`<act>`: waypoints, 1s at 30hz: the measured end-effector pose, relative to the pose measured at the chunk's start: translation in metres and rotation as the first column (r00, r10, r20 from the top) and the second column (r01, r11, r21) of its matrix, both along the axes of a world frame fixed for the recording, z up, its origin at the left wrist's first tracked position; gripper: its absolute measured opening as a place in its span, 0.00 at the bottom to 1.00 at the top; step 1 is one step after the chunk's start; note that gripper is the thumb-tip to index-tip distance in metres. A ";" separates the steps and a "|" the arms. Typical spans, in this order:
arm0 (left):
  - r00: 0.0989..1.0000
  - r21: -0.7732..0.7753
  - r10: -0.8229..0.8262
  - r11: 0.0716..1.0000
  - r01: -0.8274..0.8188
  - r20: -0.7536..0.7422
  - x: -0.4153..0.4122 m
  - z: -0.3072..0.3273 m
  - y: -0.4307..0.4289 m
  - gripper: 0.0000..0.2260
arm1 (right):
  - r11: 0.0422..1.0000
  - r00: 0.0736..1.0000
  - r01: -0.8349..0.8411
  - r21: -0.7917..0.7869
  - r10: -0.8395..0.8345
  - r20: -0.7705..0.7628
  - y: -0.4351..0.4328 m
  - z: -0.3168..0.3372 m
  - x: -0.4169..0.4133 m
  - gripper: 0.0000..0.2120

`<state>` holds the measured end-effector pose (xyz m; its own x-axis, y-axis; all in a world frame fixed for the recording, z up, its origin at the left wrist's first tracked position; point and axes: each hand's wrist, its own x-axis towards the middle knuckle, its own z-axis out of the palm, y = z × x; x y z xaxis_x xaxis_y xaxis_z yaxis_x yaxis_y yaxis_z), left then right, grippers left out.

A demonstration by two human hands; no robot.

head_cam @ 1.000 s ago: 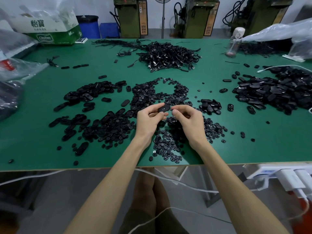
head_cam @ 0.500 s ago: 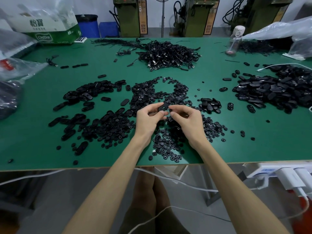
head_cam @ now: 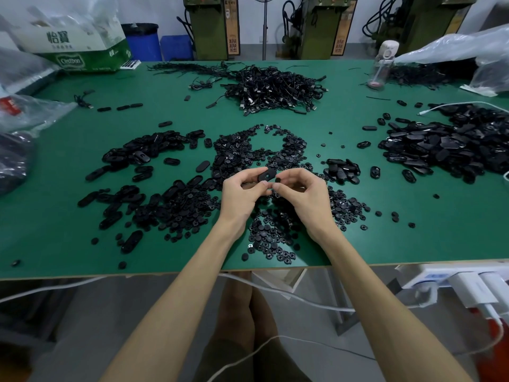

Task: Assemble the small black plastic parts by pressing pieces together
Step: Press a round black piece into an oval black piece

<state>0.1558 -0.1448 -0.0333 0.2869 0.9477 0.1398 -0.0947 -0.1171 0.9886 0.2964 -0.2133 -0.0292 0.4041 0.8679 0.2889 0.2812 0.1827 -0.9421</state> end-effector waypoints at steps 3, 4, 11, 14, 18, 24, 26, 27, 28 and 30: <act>1.000 -0.005 -0.003 1.000 0.003 -0.003 0.000 0.001 -0.001 0.14 | 1.000 1.000 0.001 0.000 -0.001 -0.008 0.000 0.000 0.000 0.08; 1.000 -0.008 -0.004 1.000 0.004 0.001 0.000 0.001 -0.001 0.14 | 1.000 1.000 -0.003 0.000 0.003 -0.011 0.000 0.000 0.000 0.08; 1.000 -0.003 -0.001 1.000 0.001 0.005 0.000 0.001 -0.002 0.14 | 1.000 1.000 -0.009 0.019 0.009 0.011 0.000 0.000 0.000 0.07; 1.000 -0.005 -0.002 1.000 0.002 0.009 0.000 0.002 -0.002 0.14 | 1.000 1.000 -0.010 0.005 0.010 -0.001 -0.001 -0.001 0.001 0.07; 1.000 -0.007 -0.010 1.000 0.010 0.010 0.000 0.002 -0.003 0.14 | 1.000 0.999 0.006 0.003 -0.006 -0.037 -0.001 0.000 -0.001 0.05; 0.999 -0.001 -0.031 1.000 0.031 0.043 0.000 0.004 -0.005 0.14 | 0.999 0.998 0.033 0.021 -0.031 -0.061 -0.002 0.001 -0.001 0.03; 0.998 -0.003 -0.041 0.999 0.041 0.050 0.000 0.004 -0.006 0.14 | 0.999 0.997 0.048 0.018 -0.047 -0.068 -0.002 0.001 -0.001 0.03; 0.998 -0.003 -0.044 0.999 0.044 0.052 0.000 0.003 -0.006 0.13 | 0.998 0.996 0.057 0.017 -0.055 -0.075 -0.002 0.001 -0.001 0.03; 0.998 -0.003 -0.045 0.999 0.046 0.053 0.000 0.003 -0.006 0.13 | 0.998 0.995 0.063 0.015 -0.062 -0.083 -0.002 0.001 0.000 0.03; 0.998 -0.004 -0.046 0.999 0.046 0.053 0.000 0.004 -0.006 0.13 | 0.997 0.993 0.075 0.006 -0.074 -0.093 -0.001 0.000 0.001 0.04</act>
<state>0.1559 -0.1506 -0.0297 0.3222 0.9346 0.1509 -0.1523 -0.1062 0.9826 0.2970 -0.2146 -0.0289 0.4932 0.8315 0.2556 0.2058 0.1739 -0.9630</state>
